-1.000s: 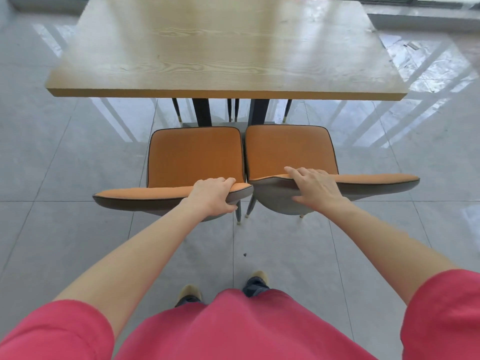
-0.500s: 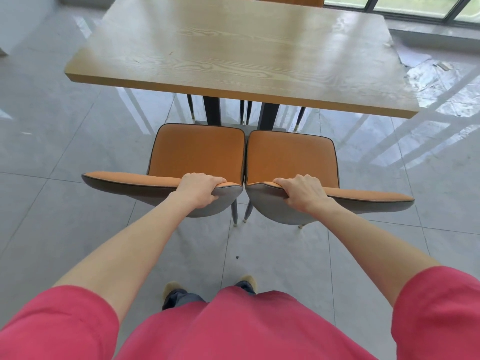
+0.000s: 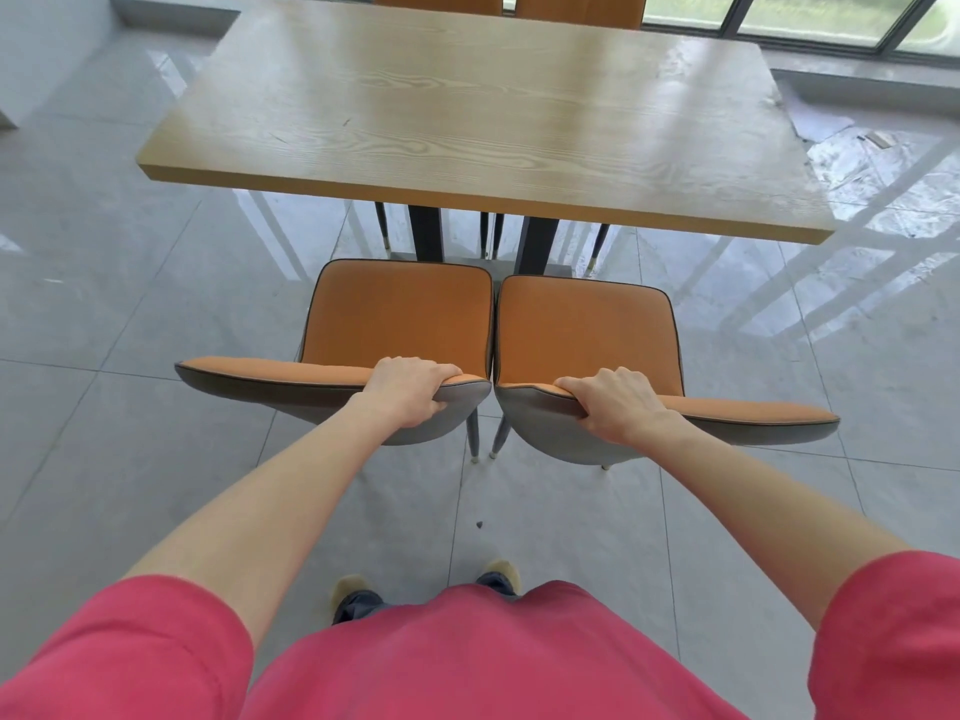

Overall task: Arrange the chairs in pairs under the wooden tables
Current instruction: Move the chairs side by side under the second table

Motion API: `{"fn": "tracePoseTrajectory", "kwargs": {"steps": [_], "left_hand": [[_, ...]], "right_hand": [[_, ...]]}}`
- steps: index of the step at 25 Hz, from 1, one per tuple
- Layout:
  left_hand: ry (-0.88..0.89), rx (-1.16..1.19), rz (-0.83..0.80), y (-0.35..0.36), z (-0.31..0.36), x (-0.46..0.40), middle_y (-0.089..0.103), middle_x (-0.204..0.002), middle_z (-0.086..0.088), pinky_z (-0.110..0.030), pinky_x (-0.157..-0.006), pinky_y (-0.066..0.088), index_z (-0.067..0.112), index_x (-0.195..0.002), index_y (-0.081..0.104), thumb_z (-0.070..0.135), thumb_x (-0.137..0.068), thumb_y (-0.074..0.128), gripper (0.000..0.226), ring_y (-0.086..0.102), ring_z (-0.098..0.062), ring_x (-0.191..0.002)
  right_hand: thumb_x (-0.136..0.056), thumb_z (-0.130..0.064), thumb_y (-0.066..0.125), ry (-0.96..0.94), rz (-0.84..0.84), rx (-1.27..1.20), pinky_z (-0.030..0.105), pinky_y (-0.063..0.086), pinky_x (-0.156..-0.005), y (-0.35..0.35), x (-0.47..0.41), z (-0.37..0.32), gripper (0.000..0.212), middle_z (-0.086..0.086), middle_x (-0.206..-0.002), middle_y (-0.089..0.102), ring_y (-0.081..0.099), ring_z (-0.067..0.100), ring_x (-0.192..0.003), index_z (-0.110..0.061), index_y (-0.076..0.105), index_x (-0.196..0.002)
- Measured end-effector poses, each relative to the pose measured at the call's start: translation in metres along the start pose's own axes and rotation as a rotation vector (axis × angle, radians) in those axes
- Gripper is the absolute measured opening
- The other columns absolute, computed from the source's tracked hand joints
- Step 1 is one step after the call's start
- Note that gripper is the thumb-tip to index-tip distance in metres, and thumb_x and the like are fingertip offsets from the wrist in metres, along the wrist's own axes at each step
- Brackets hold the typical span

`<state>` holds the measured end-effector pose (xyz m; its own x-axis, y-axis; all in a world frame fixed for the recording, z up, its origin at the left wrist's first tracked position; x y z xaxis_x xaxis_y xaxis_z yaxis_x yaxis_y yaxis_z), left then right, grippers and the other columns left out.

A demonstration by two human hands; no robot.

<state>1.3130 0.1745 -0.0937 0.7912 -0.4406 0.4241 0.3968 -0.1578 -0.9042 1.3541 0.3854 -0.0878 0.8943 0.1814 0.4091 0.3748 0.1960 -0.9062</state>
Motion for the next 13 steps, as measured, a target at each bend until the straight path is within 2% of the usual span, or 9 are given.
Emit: {"fn": "tracePoseTrajectory", "kwargs": {"steps": [13], "left_hand": [[0.044, 0.016, -0.047, -0.0007, 0.0001, 0.0072, 0.063, -0.125, -0.004, -0.036, -0.085, 0.052, 0.029, -0.138, 0.044, 0.027, -0.097, 0.049, 0.041, 0.061, -0.027, -0.109]], "right_hand": [[-0.093, -0.018, 0.05, 0.072, 0.059, -0.058, 0.035, 0.051, -0.075, 0.0014, 0.0027, -0.0003, 0.042, 0.007, -0.113, 0.067, 0.063, 0.031, -0.098, -0.03, 0.045, -0.133]]}}
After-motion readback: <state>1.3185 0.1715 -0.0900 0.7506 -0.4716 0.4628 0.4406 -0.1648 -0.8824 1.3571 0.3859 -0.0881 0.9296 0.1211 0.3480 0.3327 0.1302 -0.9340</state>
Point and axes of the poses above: each hand's wrist, its own x-axis away from the middle knuckle, its own y-axis out of the palm, z = x × y, the point moved 3 cm from there along -x, towards the middle knuckle
